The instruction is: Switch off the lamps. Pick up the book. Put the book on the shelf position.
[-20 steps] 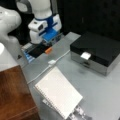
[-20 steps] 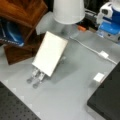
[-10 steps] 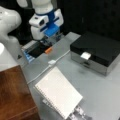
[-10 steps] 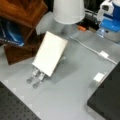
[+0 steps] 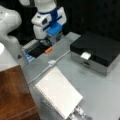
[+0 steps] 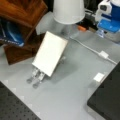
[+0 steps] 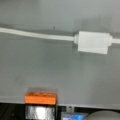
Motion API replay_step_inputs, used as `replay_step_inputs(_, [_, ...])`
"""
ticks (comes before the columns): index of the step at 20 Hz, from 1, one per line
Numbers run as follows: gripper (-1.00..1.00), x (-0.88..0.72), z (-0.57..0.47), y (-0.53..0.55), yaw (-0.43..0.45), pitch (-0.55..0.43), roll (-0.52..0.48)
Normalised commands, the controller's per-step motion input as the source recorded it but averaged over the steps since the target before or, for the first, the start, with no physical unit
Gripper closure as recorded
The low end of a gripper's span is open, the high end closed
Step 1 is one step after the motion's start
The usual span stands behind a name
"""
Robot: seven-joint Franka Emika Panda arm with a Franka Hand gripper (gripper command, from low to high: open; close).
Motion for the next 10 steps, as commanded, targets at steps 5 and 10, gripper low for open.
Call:
replay_step_inputs(5, [-1.00, 0.69, 0.34, -0.08, 0.112, 0.348, -0.124])
replay_step_inputs(10, [-1.00, 0.62, 0.32, -0.02, 0.131, 0.384, -0.184])
